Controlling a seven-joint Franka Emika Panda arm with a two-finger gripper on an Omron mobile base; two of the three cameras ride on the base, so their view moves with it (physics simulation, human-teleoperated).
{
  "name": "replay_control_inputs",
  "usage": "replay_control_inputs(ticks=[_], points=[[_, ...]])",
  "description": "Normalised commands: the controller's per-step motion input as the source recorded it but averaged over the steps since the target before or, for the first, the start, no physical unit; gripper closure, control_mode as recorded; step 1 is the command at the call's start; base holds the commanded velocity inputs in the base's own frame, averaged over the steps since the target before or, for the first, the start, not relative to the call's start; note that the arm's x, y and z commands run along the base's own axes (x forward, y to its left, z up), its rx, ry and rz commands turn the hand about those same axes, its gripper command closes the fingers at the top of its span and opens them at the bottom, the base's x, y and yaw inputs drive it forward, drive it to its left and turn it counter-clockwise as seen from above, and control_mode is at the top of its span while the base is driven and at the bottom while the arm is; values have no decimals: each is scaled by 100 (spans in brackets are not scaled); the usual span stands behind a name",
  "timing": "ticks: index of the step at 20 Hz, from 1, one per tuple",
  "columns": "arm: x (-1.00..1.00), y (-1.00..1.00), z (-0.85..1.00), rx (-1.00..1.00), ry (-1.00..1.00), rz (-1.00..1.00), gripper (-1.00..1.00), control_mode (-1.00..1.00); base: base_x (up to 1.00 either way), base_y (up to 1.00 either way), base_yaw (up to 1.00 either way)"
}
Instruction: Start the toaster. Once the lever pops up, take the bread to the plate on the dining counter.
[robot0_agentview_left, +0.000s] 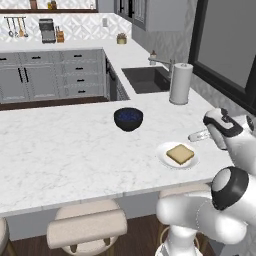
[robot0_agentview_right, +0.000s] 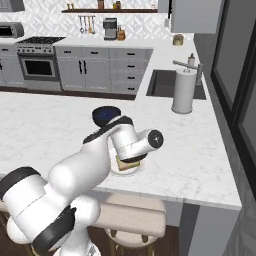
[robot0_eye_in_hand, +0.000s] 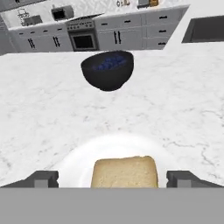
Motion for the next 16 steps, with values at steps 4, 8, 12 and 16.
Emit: replay_control_inputs(ticks=[4, 8, 12, 16], points=[[-94, 73, 71, -30, -3, -4, -100, -100, 0, 0, 0], [-96, 51, 57, -24, -1, -21, -100, -100, 0, 0, 0], [-100, 38, 44, -18, 0, -19, -100, -100, 0, 0, 0], [-100, 45, 15, -12, -2, -8, -100, -100, 0, 0, 0]])
